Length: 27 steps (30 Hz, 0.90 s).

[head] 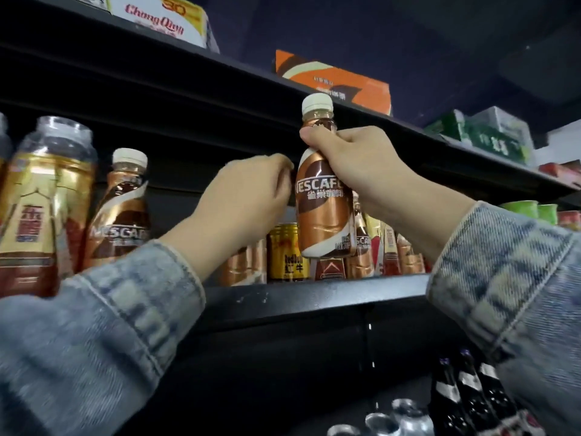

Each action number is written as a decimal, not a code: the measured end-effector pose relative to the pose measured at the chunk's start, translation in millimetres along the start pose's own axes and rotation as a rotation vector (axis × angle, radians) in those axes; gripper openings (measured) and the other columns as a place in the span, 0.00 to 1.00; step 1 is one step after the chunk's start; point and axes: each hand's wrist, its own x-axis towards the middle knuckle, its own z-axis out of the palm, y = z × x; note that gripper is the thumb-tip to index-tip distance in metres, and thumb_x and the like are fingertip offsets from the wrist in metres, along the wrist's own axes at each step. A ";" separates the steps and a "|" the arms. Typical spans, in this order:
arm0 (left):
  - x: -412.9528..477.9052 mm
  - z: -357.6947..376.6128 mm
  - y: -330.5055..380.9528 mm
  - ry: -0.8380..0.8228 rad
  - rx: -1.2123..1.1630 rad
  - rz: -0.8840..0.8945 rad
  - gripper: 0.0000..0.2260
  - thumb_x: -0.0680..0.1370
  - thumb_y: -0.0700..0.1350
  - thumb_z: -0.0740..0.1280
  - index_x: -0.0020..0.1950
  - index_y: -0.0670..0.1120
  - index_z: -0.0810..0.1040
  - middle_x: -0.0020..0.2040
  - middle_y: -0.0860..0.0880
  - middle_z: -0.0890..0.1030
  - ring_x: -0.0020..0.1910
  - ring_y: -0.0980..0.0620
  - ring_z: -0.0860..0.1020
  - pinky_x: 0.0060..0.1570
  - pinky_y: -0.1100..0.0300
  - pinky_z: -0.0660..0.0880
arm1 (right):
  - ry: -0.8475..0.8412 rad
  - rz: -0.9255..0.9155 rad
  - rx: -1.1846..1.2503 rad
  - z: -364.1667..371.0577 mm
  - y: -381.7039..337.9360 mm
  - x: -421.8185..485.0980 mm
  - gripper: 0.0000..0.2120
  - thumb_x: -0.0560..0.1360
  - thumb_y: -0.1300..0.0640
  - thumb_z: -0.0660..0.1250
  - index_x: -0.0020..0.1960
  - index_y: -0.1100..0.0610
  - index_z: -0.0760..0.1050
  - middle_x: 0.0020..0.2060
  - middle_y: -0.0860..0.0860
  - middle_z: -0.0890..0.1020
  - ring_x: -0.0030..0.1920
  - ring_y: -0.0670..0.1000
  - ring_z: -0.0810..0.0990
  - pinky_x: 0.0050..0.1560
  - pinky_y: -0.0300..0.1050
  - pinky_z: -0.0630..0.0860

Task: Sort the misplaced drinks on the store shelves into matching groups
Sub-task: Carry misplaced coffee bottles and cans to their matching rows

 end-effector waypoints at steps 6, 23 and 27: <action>35.6 31.5 0.6 -0.633 0.687 0.109 0.31 0.73 0.68 0.45 0.61 0.51 0.74 0.49 0.53 0.82 0.58 0.52 0.76 0.73 0.44 0.41 | -0.030 -0.063 -0.063 -17.7 29.3 18.7 0.17 0.72 0.47 0.70 0.38 0.61 0.79 0.32 0.53 0.81 0.30 0.48 0.81 0.30 0.36 0.78; 38.5 38.7 28.3 -0.632 0.654 -0.122 0.37 0.60 0.72 0.65 0.64 0.54 0.70 0.51 0.55 0.80 0.53 0.55 0.77 0.69 0.52 0.61 | -0.133 -0.115 0.115 -34.9 77.0 55.6 0.17 0.72 0.47 0.70 0.40 0.62 0.81 0.35 0.54 0.83 0.34 0.48 0.82 0.36 0.39 0.79; 26.4 9.7 42.5 -0.348 0.533 -0.132 0.40 0.57 0.72 0.64 0.65 0.55 0.68 0.55 0.56 0.78 0.57 0.54 0.74 0.67 0.52 0.61 | -0.130 -0.129 0.121 -36.7 76.6 64.8 0.20 0.71 0.47 0.70 0.45 0.66 0.81 0.42 0.60 0.85 0.36 0.52 0.82 0.39 0.44 0.80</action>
